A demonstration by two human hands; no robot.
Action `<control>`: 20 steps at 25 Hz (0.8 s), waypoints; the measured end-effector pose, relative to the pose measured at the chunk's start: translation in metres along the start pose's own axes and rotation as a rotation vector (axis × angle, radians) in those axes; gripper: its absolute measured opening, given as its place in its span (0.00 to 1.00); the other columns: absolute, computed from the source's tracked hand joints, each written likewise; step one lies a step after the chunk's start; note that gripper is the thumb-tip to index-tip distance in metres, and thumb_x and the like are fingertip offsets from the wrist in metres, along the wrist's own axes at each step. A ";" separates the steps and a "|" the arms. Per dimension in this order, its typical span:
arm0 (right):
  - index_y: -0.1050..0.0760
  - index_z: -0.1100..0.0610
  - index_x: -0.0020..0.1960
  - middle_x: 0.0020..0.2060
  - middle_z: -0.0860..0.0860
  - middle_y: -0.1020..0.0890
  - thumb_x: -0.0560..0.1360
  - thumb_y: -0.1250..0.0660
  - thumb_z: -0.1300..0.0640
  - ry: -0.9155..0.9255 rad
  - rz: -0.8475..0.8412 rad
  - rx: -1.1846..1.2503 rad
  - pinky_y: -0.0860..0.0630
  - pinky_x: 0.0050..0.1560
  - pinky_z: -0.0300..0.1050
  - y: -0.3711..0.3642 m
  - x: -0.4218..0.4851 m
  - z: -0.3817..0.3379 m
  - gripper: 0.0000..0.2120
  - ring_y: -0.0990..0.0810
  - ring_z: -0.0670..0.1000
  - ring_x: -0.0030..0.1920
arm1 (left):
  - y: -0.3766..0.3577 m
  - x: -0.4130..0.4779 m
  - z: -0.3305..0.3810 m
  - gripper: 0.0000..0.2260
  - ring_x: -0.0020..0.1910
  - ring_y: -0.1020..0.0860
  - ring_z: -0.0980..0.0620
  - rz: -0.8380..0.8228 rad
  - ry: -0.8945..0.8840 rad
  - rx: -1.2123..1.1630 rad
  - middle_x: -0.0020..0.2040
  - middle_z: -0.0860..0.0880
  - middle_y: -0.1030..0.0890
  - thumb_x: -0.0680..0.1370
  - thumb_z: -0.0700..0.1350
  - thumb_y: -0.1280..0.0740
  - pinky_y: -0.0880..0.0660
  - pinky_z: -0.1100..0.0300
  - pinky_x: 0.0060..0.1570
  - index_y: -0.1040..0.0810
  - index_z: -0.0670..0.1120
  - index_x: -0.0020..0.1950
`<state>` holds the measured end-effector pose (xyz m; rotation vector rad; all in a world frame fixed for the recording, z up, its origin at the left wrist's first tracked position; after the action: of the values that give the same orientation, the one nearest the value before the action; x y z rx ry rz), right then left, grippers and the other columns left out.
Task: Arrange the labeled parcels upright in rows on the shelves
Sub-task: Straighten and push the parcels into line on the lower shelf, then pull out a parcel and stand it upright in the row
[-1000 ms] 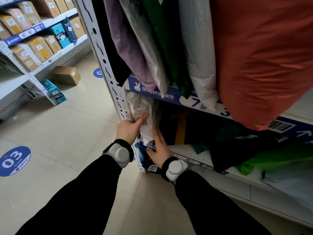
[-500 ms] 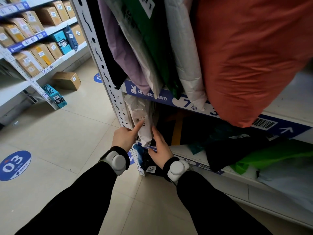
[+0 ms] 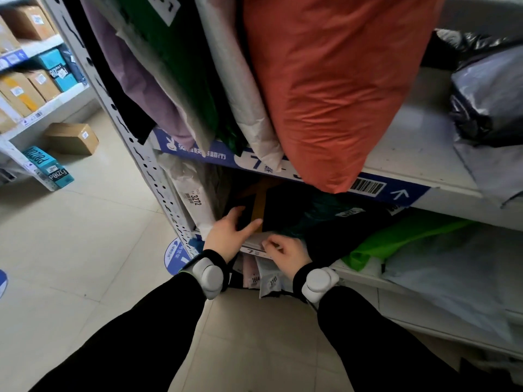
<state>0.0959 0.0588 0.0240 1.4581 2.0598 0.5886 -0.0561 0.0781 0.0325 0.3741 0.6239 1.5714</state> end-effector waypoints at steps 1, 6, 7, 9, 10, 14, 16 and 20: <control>0.21 0.60 0.47 0.44 0.57 0.16 0.76 0.39 0.54 -0.013 0.011 -0.003 0.22 0.51 0.49 0.007 -0.002 0.009 0.12 0.18 0.55 0.47 | -0.011 0.001 0.007 0.31 0.66 0.26 0.46 -0.021 -0.027 0.012 0.67 0.45 0.24 0.72 0.62 0.31 0.28 0.54 0.63 0.32 0.50 0.71; 0.21 0.52 0.44 0.42 0.53 0.15 0.71 0.39 0.53 -0.083 0.037 -0.018 0.21 0.50 0.53 0.032 -0.004 0.045 0.09 0.18 0.54 0.43 | -0.052 0.015 0.020 0.44 0.76 0.41 0.42 -0.106 -0.046 0.115 0.79 0.44 0.43 0.67 0.60 0.29 0.38 0.44 0.72 0.46 0.52 0.78; 0.20 0.51 0.46 0.42 0.53 0.15 0.71 0.39 0.54 -0.100 0.050 -0.013 0.21 0.50 0.52 0.038 -0.003 0.049 0.09 0.18 0.53 0.44 | -0.059 0.018 0.022 0.45 0.77 0.44 0.41 -0.114 -0.040 0.147 0.80 0.45 0.46 0.67 0.58 0.28 0.41 0.41 0.73 0.48 0.53 0.78; 0.20 0.54 0.49 0.44 0.54 0.15 0.72 0.38 0.59 -0.120 0.069 -0.001 0.22 0.51 0.47 0.047 -0.001 0.055 0.10 0.18 0.53 0.45 | -0.070 0.023 0.023 0.45 0.78 0.48 0.40 -0.125 -0.013 0.225 0.80 0.46 0.49 0.69 0.55 0.28 0.46 0.37 0.73 0.50 0.55 0.78; 0.20 0.56 0.51 0.46 0.55 0.15 0.72 0.38 0.61 -0.126 0.072 0.010 0.23 0.52 0.46 0.049 0.001 0.055 0.11 0.18 0.53 0.47 | -0.073 0.025 0.023 0.44 0.78 0.49 0.40 -0.125 0.001 0.252 0.80 0.46 0.51 0.70 0.54 0.28 0.47 0.36 0.73 0.51 0.56 0.78; 0.28 0.60 0.61 0.57 0.55 0.19 0.73 0.39 0.65 -0.121 0.065 0.063 0.25 0.58 0.45 0.052 0.009 0.057 0.17 0.19 0.54 0.54 | -0.085 0.035 0.019 0.43 0.78 0.52 0.38 -0.128 0.043 0.275 0.80 0.46 0.53 0.71 0.54 0.29 0.49 0.31 0.71 0.52 0.60 0.78; 0.34 0.59 0.68 0.60 0.55 0.21 0.72 0.38 0.65 -0.122 0.068 0.057 0.24 0.59 0.47 0.052 0.012 0.058 0.24 0.19 0.55 0.54 | -0.088 0.038 0.018 0.42 0.78 0.52 0.37 -0.130 0.049 0.264 0.80 0.46 0.53 0.71 0.55 0.29 0.49 0.30 0.70 0.52 0.62 0.77; 0.42 0.52 0.74 0.63 0.53 0.24 0.72 0.40 0.65 -0.110 0.050 0.115 0.23 0.59 0.49 0.048 0.017 0.060 0.32 0.18 0.53 0.54 | -0.094 0.040 0.017 0.38 0.77 0.52 0.34 -0.145 0.039 0.232 0.80 0.45 0.53 0.73 0.54 0.30 0.48 0.29 0.70 0.50 0.63 0.77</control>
<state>0.1643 0.0929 0.0056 1.5748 2.0055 0.4051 0.0255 0.1212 -0.0143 0.4616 0.8487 1.3740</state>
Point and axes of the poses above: each hand's wrist, its own x-axis towards the middle knuckle, its own y-axis out of the back of the hand, z = x × y, the point moved 9 cm from there along x, towards the middle knuckle
